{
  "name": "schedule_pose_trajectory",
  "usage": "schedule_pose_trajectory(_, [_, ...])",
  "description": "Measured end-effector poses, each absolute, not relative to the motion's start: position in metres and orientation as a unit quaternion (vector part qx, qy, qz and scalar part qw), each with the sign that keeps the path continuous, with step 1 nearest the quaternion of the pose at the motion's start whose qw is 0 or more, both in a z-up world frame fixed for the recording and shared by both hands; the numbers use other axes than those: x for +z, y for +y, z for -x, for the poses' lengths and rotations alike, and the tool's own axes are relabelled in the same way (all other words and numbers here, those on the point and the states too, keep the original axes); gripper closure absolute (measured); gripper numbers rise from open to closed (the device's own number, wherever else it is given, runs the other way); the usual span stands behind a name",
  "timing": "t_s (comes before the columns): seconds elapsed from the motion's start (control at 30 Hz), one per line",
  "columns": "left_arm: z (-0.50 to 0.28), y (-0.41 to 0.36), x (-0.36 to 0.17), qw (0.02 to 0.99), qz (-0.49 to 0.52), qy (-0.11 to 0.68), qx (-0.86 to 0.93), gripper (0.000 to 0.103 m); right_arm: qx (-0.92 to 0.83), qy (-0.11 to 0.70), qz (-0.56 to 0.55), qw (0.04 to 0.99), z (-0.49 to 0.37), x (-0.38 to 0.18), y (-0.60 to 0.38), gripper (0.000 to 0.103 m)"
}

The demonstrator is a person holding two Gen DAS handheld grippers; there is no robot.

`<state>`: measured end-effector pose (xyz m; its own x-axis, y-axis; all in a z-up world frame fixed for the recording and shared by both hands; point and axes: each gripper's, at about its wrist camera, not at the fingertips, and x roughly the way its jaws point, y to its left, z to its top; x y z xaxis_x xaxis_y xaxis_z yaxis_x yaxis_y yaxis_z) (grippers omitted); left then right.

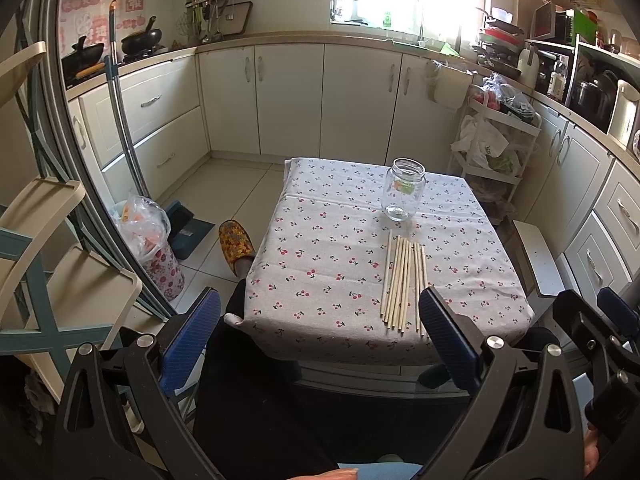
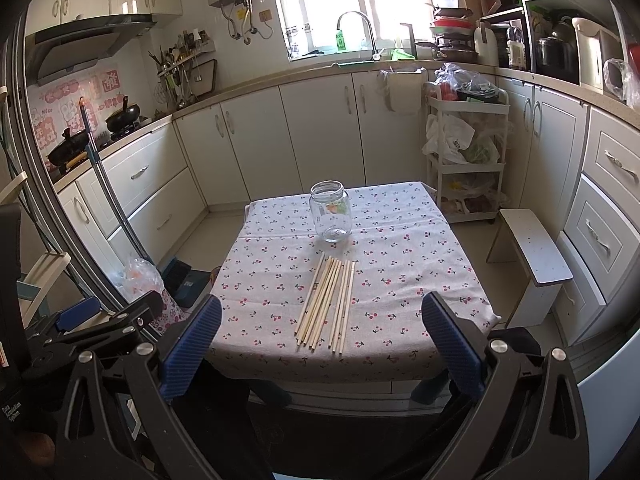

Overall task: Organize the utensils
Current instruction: 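Reach the left tool to the chopstick bundle, close on one chopstick, lift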

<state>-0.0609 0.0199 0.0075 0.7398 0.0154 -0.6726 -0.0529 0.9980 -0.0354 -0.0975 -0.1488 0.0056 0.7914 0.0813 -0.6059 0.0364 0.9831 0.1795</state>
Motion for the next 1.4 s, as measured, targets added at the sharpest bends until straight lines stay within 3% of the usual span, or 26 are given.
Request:
schedule_pose_trajectory(0.2, [0.043, 0.016, -0.002, 0.927, 0.036, 0.374, -0.005, 0.008, 0.002, 0.334, -0.090, 0.938, 0.080, -0.008, -0.157, 0.007])
schedule_pose_trajectory(0.67, [-0.051, -0.008, -0.078, 0.897, 0.030, 0.439, -0.031, 0.011, -0.026, 0.412, -0.098, 0.905, -0.008, -0.096, -0.199, 0.008])
schedule_pose_trajectory(0.7, [-0.060, -0.012, -0.085, 0.895, 0.025, 0.444, -0.033, 0.011, -0.022, 0.416, -0.100, 0.904, -0.013, -0.103, -0.200, 0.011])
schedule_pose_trajectory(0.87, [-0.104, -0.020, -0.114, 0.885, 0.016, 0.465, -0.032, 0.012, 0.001, 0.455, -0.101, 0.885, -0.058, -0.145, -0.202, 0.054])
schedule_pose_trajectory(1.13, [-0.152, -0.028, -0.148, 0.872, 0.013, 0.488, -0.043, 0.012, 0.022, 0.493, -0.099, 0.864, -0.115, -0.195, -0.190, 0.070])
schedule_pose_trajectory(1.4, [-0.192, -0.044, -0.173, 0.869, -0.005, 0.492, -0.048, 0.012, 0.024, 0.501, -0.055, 0.863, -0.139, -0.209, -0.183, 0.071])
